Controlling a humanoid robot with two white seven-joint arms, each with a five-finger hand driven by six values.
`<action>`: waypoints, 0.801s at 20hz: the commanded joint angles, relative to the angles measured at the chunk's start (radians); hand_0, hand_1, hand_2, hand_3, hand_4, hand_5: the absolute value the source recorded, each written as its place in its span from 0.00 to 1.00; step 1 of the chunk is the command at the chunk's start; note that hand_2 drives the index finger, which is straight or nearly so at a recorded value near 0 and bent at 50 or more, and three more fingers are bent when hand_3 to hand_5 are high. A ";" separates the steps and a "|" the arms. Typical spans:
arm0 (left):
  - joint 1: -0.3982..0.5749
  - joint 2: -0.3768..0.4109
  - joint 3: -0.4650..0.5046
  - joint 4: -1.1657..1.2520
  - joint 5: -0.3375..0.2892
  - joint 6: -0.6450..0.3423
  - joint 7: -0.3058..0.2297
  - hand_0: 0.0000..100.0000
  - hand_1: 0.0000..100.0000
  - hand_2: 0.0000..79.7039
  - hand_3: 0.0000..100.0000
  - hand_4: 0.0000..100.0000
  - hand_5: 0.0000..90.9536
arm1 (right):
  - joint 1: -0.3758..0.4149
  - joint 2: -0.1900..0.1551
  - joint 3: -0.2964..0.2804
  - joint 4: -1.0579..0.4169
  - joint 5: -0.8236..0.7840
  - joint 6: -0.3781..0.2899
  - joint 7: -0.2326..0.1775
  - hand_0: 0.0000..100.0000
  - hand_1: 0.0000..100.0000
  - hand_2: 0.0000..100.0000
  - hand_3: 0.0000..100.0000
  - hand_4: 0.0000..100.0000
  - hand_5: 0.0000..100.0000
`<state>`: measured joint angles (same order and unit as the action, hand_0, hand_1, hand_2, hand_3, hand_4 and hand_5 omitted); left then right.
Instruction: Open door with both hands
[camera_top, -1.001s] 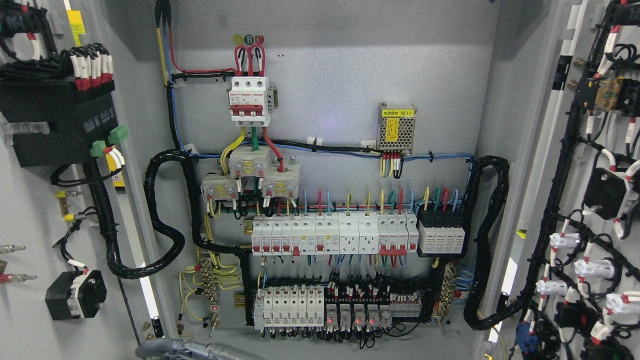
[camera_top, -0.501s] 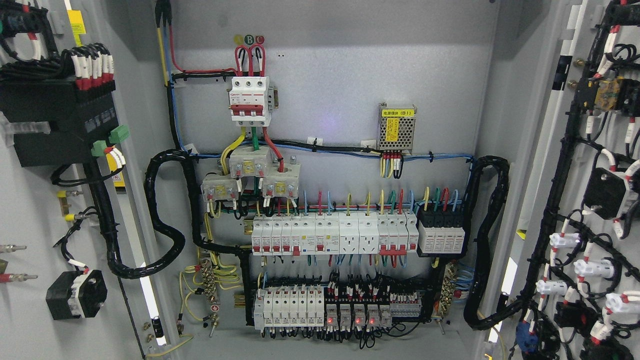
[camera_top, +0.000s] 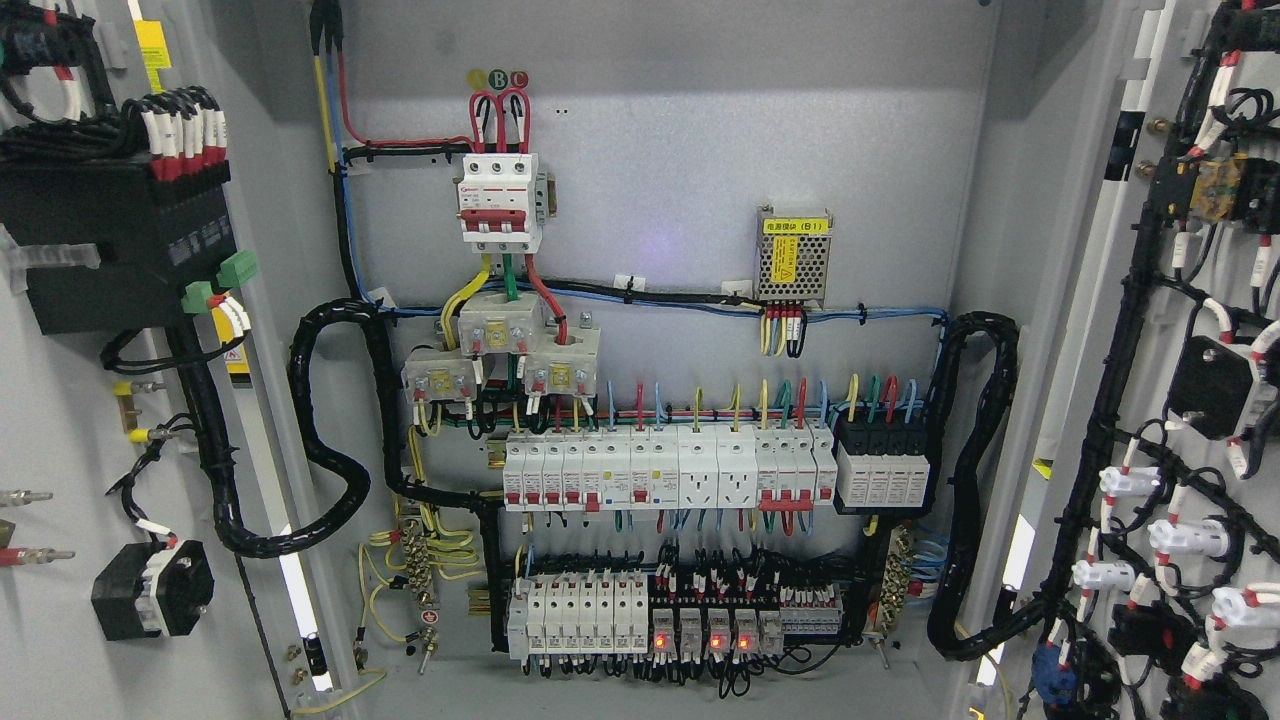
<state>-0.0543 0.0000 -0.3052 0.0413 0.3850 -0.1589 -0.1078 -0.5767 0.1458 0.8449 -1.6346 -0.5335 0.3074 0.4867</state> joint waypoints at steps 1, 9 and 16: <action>0.001 0.002 0.000 0.000 0.000 0.004 0.000 0.12 0.56 0.00 0.00 0.00 0.00 | -0.031 0.011 0.051 0.025 -0.006 -0.004 -0.037 0.00 0.50 0.04 0.00 0.00 0.00; 0.001 0.002 0.000 0.000 0.000 0.006 0.000 0.12 0.56 0.00 0.00 0.00 0.00 | -0.074 0.011 0.085 0.038 -0.008 -0.007 -0.040 0.00 0.50 0.04 0.00 0.00 0.00; 0.001 -0.001 0.001 0.000 0.003 0.001 -0.001 0.12 0.56 0.00 0.00 0.00 0.00 | -0.055 -0.003 0.059 0.041 -0.009 -0.005 -0.039 0.00 0.50 0.04 0.00 0.00 0.00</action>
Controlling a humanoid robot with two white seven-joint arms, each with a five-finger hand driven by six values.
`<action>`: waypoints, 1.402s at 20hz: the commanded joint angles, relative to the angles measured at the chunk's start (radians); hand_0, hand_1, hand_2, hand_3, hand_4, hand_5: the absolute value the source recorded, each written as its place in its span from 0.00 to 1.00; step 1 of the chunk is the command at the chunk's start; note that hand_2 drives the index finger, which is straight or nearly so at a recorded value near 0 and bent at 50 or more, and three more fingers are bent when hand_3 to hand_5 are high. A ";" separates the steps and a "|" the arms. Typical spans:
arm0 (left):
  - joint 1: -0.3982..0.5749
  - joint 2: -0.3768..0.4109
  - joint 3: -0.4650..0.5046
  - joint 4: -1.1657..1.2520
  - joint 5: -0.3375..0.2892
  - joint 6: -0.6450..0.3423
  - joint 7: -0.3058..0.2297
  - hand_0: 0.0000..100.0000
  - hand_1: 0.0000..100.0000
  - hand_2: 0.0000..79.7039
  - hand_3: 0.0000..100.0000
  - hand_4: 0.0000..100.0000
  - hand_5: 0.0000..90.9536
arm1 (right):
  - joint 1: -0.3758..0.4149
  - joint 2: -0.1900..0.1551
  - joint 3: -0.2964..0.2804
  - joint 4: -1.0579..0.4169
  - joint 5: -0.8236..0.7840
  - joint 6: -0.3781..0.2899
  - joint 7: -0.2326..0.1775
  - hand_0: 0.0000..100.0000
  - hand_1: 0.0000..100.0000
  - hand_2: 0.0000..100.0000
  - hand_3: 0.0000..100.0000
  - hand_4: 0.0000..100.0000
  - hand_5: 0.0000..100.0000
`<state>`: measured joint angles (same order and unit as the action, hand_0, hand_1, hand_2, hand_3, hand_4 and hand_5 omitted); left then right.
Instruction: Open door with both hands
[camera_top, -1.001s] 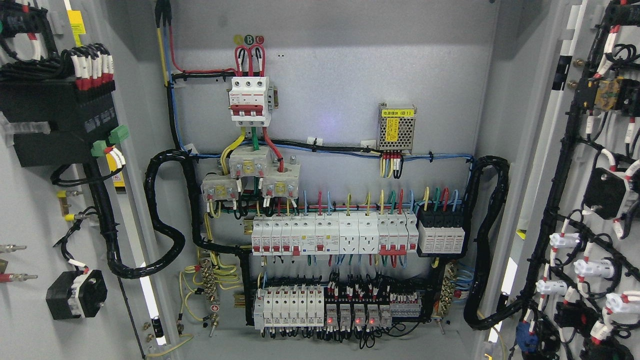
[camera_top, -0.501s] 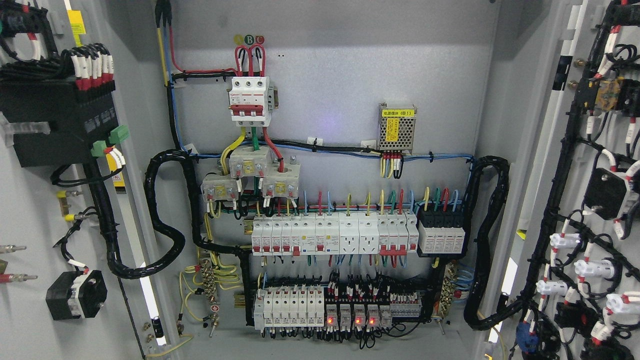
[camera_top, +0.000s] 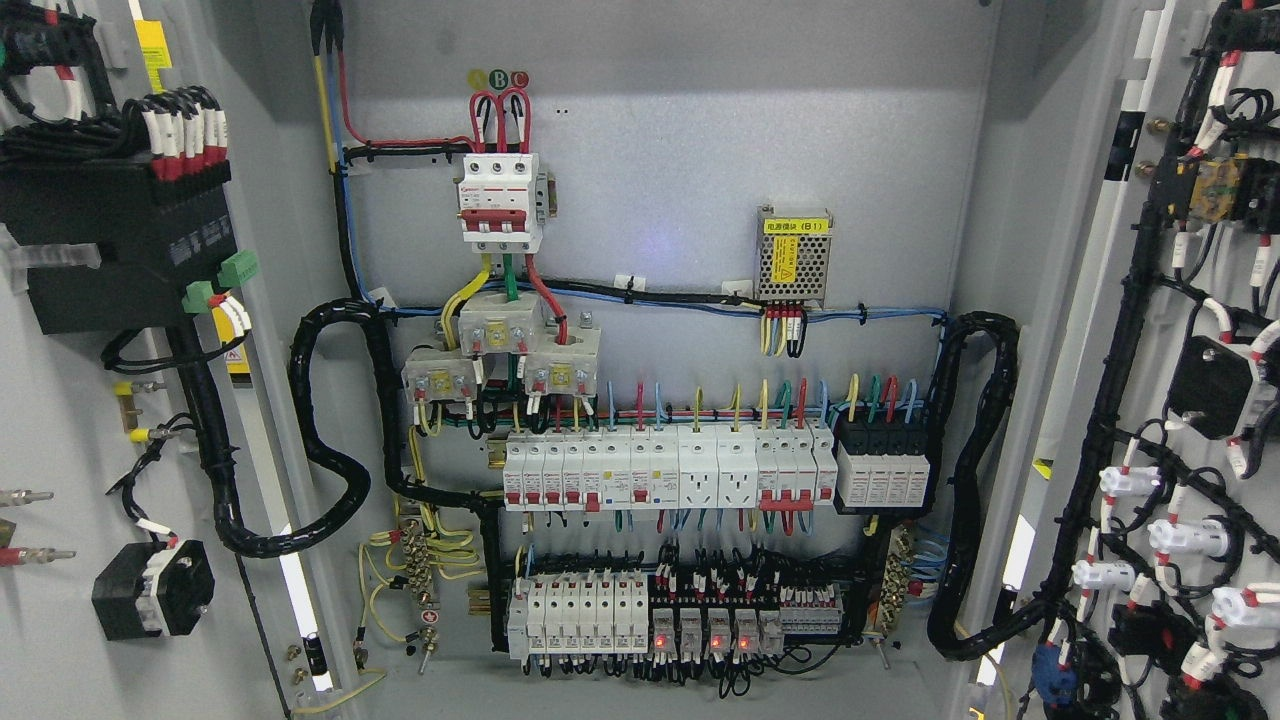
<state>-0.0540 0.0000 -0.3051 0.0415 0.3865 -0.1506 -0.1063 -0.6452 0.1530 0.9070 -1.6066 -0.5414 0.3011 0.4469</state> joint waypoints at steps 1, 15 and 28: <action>-0.001 -0.002 0.000 0.000 0.002 -0.007 -0.003 0.12 0.56 0.00 0.00 0.00 0.00 | 0.034 -0.013 -0.038 0.013 -0.002 0.001 0.001 0.00 0.50 0.04 0.00 0.00 0.00; 0.086 0.029 -0.002 -0.386 -0.001 -0.007 -0.018 0.12 0.56 0.00 0.00 0.00 0.00 | 0.487 -0.182 -0.516 -0.206 0.056 -0.089 0.003 0.00 0.50 0.04 0.00 0.00 0.00; 0.155 0.110 0.000 -0.891 -0.026 -0.570 -0.346 0.12 0.56 0.00 0.00 0.00 0.00 | 0.861 -0.245 -0.740 -0.472 0.304 -0.385 0.000 0.00 0.50 0.04 0.00 0.00 0.00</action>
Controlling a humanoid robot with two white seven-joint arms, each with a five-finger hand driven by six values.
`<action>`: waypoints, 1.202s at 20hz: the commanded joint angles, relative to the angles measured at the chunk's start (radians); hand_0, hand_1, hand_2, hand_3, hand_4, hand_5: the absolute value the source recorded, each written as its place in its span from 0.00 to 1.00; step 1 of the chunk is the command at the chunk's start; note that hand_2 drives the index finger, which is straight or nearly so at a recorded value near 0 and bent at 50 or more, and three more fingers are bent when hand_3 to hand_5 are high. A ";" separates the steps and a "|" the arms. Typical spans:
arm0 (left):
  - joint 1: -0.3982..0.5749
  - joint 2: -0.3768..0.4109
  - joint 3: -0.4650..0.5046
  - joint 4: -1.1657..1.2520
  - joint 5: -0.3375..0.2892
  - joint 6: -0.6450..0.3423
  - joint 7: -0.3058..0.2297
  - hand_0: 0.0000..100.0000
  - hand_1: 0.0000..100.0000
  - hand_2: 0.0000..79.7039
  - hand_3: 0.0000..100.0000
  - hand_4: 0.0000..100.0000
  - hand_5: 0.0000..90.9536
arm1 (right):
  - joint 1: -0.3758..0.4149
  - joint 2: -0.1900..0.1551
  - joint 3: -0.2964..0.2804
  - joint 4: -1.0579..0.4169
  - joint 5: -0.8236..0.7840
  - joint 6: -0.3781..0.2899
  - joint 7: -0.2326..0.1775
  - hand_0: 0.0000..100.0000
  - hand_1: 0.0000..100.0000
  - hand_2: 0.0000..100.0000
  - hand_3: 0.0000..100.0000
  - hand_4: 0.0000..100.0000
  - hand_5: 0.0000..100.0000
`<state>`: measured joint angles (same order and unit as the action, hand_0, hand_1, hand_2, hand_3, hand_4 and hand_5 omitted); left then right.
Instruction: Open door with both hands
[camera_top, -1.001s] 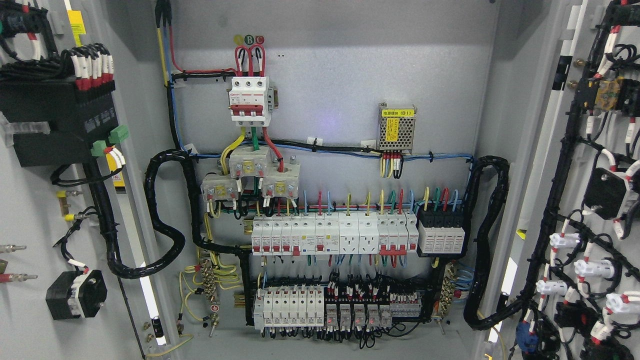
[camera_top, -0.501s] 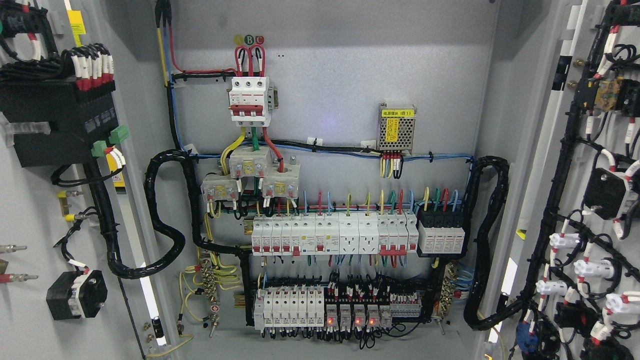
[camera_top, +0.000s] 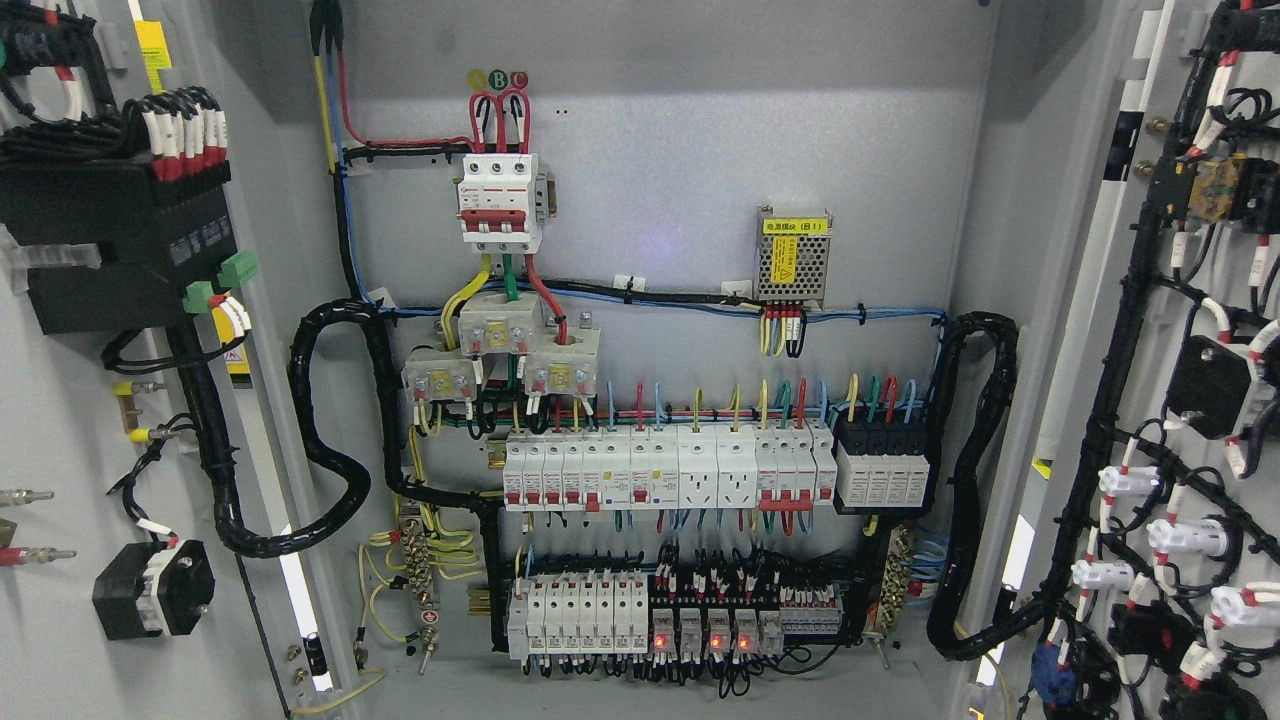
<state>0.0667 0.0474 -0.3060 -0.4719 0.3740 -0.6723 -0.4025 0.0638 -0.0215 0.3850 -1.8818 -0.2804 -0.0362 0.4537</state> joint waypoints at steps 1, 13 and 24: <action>0.051 0.066 0.001 -0.427 -0.018 -0.047 -0.052 0.12 0.56 0.00 0.00 0.00 0.00 | 0.177 -0.090 -0.227 -0.197 0.044 -0.091 -0.007 0.00 0.50 0.04 0.00 0.00 0.00; 0.338 0.177 0.116 -1.289 -0.075 0.209 -0.055 0.12 0.56 0.00 0.00 0.00 0.00 | 0.376 -0.112 -0.340 -0.204 0.032 -0.448 -0.099 0.00 0.50 0.04 0.00 0.00 0.00; 0.386 0.166 0.241 -1.461 -0.070 0.086 -0.056 0.12 0.56 0.00 0.00 0.00 0.00 | 0.354 -0.124 -0.382 -0.206 0.032 -0.625 -0.193 0.00 0.50 0.04 0.00 0.00 0.00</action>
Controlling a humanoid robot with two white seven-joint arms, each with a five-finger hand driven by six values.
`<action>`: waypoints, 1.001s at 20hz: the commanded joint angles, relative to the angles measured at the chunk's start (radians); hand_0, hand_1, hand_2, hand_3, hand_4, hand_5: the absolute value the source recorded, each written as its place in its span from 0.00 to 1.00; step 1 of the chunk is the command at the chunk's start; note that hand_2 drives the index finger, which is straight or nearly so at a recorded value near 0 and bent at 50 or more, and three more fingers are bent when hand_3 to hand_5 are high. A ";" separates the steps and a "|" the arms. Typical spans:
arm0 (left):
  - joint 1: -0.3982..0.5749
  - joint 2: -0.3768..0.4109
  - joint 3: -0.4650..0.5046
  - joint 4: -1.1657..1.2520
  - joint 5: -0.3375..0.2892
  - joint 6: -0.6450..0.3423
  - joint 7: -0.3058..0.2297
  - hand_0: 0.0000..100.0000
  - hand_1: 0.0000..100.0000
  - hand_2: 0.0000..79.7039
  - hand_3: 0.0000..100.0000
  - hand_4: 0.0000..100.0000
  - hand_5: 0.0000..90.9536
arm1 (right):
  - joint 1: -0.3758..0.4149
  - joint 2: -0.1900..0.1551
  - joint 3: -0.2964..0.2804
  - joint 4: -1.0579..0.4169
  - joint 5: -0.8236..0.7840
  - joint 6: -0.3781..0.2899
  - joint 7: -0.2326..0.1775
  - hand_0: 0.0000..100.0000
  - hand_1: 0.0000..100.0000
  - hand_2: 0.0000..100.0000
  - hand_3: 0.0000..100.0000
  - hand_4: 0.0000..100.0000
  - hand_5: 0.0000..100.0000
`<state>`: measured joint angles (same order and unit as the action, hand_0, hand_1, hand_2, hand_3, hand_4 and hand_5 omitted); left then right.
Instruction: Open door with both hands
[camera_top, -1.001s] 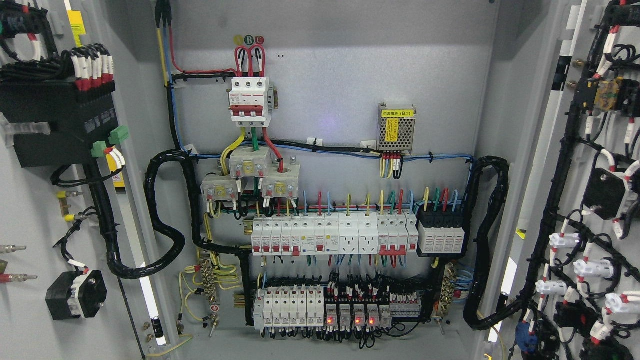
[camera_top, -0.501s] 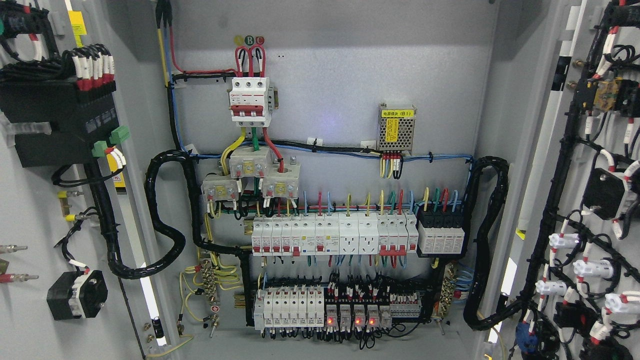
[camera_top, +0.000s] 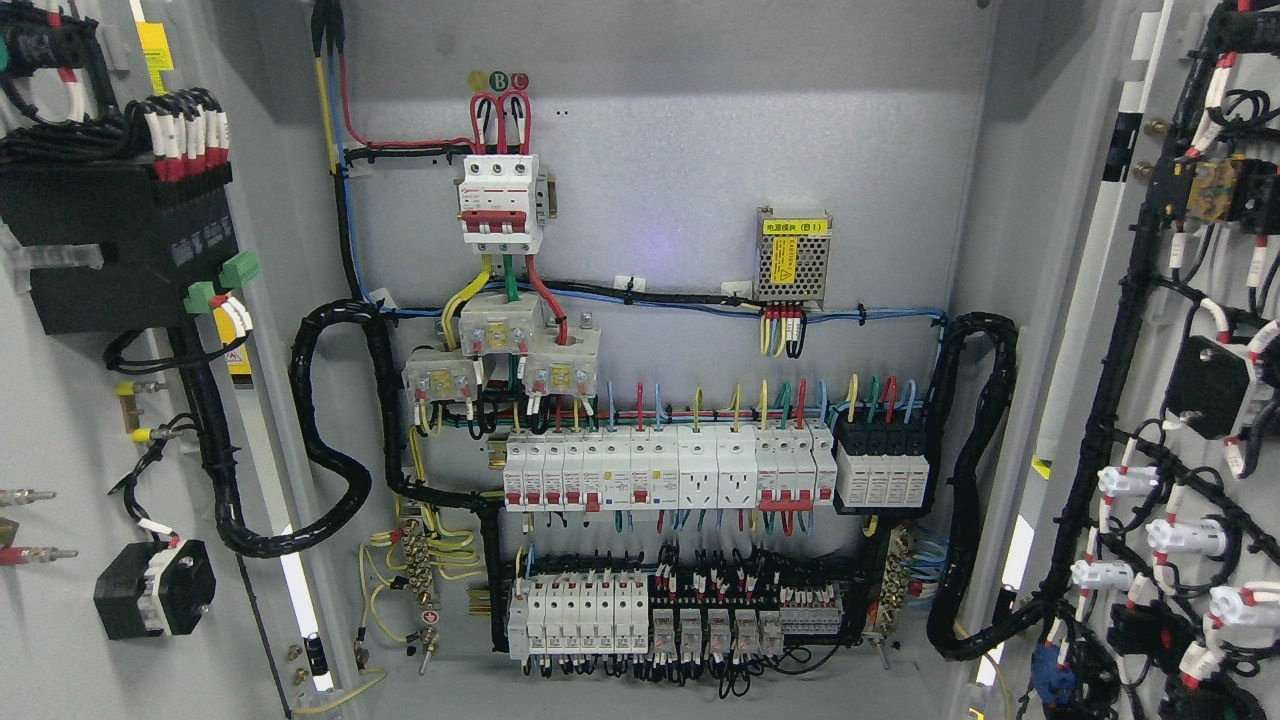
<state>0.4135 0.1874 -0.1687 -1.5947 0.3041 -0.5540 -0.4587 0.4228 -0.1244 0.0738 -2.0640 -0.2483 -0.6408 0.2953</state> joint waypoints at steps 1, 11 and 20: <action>0.041 0.026 0.112 -0.352 0.000 -0.038 0.002 0.12 0.56 0.00 0.00 0.00 0.00 | -0.016 -0.020 -0.072 -0.024 0.000 -0.020 -0.034 0.00 0.50 0.04 0.00 0.00 0.00; 0.050 0.026 0.201 -0.444 0.001 -0.043 0.000 0.12 0.56 0.00 0.00 0.00 0.00 | -0.052 -0.021 -0.094 -0.024 0.000 -0.017 -0.036 0.00 0.50 0.04 0.00 0.00 0.00; 0.018 0.029 0.287 -0.488 0.007 -0.043 0.000 0.12 0.56 0.00 0.00 0.00 0.00 | -0.090 -0.017 -0.158 -0.022 -0.002 -0.016 -0.038 0.00 0.50 0.04 0.00 0.00 0.00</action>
<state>0.4472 0.2111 0.0056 -1.9773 0.3058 -0.5969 -0.4590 0.3499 -0.1406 -0.0219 -2.0832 -0.2498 -0.6578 0.2580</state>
